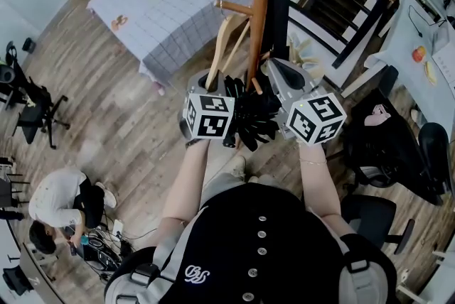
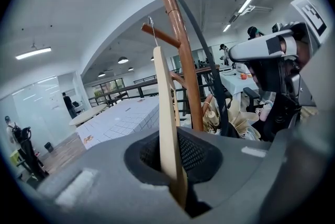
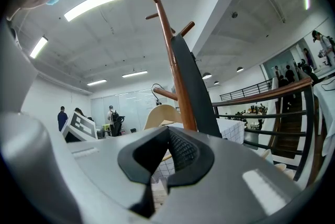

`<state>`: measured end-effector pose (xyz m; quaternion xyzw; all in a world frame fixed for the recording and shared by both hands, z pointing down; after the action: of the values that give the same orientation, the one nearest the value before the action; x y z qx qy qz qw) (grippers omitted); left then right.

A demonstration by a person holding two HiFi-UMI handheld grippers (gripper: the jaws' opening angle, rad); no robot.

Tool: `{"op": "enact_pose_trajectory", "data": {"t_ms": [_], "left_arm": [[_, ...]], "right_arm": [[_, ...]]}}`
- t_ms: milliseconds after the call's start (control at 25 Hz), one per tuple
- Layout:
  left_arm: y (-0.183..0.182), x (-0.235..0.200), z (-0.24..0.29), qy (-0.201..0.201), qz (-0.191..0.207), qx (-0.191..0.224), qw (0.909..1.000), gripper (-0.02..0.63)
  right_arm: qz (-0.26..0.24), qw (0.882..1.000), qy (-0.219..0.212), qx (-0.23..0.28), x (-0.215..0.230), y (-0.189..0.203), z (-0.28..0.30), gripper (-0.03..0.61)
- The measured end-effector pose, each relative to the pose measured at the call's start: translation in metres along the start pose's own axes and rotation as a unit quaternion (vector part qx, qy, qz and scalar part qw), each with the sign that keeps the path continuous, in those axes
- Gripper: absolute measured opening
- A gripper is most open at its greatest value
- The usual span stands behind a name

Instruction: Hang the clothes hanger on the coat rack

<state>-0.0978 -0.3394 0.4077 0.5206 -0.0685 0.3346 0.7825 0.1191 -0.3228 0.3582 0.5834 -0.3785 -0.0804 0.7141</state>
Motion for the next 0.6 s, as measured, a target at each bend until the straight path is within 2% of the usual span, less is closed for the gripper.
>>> {"op": "enact_pose_trajectory", "data": {"t_ms": [600], "left_arm": [[0.008, 0.013, 0.010, 0.018, 0.004, -0.002, 0.9998, 0.020]], "right_arm": [[0.004, 1.000, 0.002, -0.008, 0.002, 0.006, 0.002, 0.000]]}}
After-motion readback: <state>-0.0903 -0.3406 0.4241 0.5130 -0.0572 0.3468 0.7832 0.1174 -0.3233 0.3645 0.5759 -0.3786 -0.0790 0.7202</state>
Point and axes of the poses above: the fingertips, and each gripper's own axes: z forward along the fingers, x to its right, y out of its underside, the point moved 10 cm from there along -z, backward along the fingers, and after that the axes turned 15 degrees about z, right-handed, at the moved point
